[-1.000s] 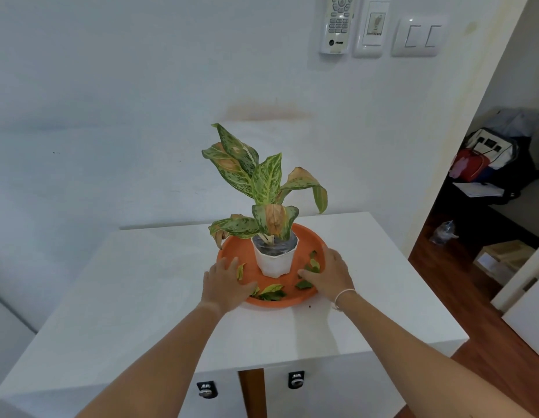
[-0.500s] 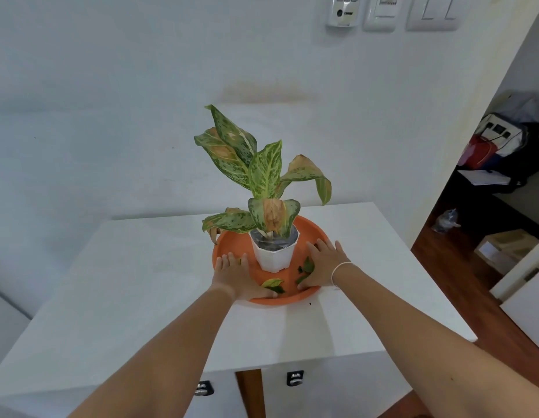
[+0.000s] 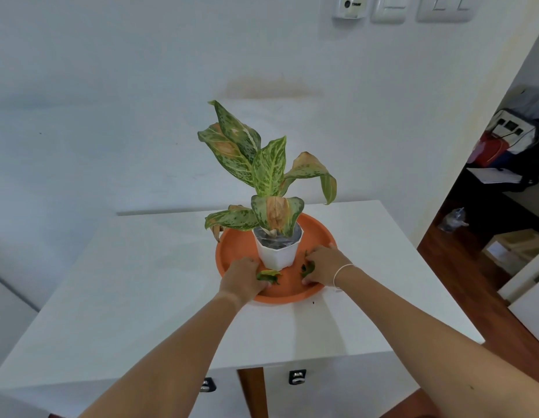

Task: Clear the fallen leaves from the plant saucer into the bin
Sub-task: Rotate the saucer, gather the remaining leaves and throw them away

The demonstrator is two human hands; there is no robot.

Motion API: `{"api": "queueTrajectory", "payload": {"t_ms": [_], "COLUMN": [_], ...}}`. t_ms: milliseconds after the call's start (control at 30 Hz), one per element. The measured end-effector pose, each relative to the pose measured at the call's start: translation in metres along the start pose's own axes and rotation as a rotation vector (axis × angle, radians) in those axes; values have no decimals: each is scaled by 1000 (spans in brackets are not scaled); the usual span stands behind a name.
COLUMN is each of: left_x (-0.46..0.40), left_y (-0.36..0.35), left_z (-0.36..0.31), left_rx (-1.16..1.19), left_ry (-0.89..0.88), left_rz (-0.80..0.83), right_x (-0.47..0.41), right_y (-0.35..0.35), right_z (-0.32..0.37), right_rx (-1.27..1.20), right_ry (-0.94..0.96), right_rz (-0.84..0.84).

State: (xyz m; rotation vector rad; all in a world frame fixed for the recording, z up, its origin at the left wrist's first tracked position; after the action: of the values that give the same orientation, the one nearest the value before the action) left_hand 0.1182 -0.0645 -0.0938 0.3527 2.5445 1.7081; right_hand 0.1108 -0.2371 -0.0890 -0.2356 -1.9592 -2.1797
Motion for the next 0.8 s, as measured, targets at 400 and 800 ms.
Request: {"api": "queueTrajectory", "payload": {"t_ms": [400, 800], "left_x": [13, 11], "left_y": [-2, 3], "left_z": [-20, -5], "left_rx": [182, 320], "left_ry": [-113, 42], "left_rz": [-25, -86], "right_x": [18, 18], "right_y": [1, -2], "right_z": [23, 12], "right_rx": [-258, -443], "right_ry": [74, -72], "right_rz": [-45, -41]}}
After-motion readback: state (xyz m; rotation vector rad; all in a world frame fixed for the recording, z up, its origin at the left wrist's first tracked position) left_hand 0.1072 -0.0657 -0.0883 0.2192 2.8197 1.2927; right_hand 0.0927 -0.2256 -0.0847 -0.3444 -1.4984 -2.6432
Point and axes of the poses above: each hand's wrist, its own x-axis away from the middle knuckle, its own y-axis out of the back of the hand, z = x × y, the point moved 8 cm from there along -x, towards the middle knuckle, and after that the axes turned 4 degrees about -z, right-handed, at the moved point
